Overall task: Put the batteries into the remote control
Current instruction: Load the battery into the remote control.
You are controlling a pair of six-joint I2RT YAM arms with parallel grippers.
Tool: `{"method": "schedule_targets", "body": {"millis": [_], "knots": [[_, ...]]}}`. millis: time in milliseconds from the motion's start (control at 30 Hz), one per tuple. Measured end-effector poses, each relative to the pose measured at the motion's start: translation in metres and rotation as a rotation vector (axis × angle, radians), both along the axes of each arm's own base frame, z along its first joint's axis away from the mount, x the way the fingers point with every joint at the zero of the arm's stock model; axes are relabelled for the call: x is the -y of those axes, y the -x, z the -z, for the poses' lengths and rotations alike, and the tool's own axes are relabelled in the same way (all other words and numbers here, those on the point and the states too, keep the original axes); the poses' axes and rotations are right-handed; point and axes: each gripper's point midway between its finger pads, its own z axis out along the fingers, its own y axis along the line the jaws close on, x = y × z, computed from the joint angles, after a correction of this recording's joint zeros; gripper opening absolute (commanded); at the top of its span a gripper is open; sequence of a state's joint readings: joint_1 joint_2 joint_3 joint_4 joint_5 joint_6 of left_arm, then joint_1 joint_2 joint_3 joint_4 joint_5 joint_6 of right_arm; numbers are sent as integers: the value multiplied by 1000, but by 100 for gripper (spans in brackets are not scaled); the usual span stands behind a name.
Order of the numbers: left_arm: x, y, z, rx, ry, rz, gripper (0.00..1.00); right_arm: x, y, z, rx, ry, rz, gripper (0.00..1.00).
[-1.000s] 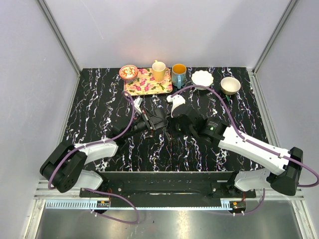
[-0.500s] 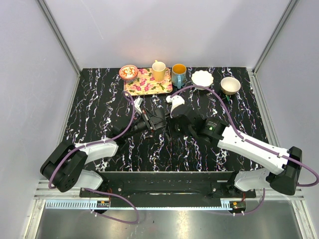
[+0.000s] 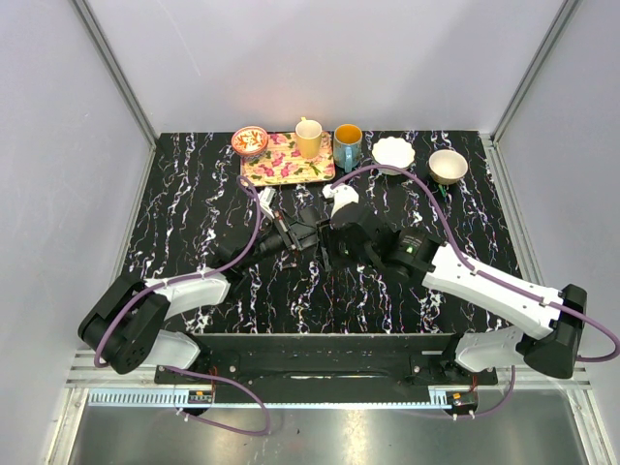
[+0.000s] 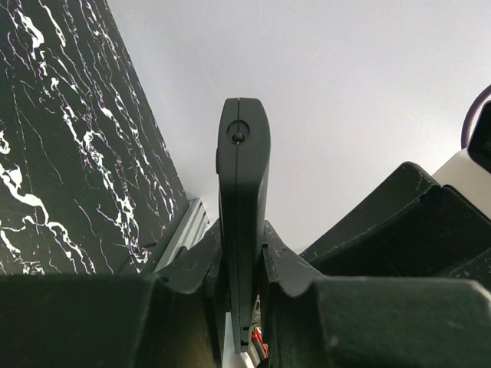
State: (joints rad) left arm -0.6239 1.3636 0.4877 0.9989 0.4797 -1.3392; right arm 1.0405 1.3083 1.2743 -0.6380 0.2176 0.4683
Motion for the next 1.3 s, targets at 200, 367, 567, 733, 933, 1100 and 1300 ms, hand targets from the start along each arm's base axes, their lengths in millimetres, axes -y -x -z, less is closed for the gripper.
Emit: {"method": "schedule_targets", "body": {"millis": [200,367,567,733,933,1100,1300], "knots": [[0,-1,-4,8,12,-6,0,1,1,-4,-2,0,2,51],[-1,-1,-6,18,21,-8,0,2,2,-8,-3,1,6,55],[-1,-1,-7,22,24,-11,0,2,2,-17,6,-9,12,59],[0,-2,-7,25,27,-11,0,7,0,-33,33,-31,29,63],[0,-3,-6,19,26,-10,0,31,2,-70,98,-109,91,74],[0,-2,-10,23,42,-8,0,69,1,-83,96,-255,199,77],[-1,-1,-21,56,77,-6,0,70,-1,-25,-99,-369,247,82]]}}
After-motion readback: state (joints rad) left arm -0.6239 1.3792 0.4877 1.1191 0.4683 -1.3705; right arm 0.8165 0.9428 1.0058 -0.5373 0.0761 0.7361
